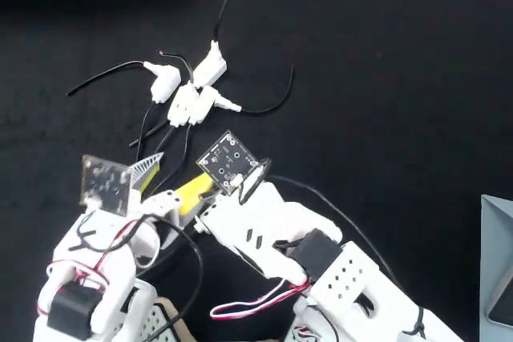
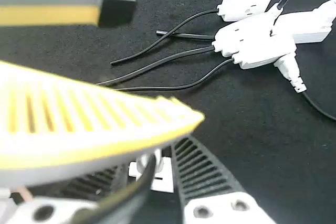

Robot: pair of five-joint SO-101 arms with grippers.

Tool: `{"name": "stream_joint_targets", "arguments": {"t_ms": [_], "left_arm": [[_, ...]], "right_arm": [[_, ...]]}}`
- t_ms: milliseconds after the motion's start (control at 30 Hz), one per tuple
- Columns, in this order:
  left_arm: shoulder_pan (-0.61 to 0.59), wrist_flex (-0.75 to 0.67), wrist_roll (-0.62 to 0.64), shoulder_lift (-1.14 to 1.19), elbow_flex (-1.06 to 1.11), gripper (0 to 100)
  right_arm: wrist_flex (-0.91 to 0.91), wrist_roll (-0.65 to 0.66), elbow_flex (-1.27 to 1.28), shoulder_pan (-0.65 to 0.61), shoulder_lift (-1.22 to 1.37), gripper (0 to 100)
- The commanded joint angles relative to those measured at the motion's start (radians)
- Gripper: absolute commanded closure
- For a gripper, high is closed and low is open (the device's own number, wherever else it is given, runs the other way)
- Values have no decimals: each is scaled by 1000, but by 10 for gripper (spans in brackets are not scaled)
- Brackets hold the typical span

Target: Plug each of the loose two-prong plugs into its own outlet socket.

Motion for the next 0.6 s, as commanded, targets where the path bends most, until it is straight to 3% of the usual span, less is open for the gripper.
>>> {"name": "stream_joint_targets", "arguments": {"t_ms": [0,267,567], "left_arm": [[-151,-15,11,-12,-4,695],[-473,-3,11,-9,84,695],[-496,-8,9,-9,197,695]], "right_arm": [[6,-8,15,17,-13,986],[-54,-8,114,32,-12,986],[-123,-34,159,117,-12,986]]}}
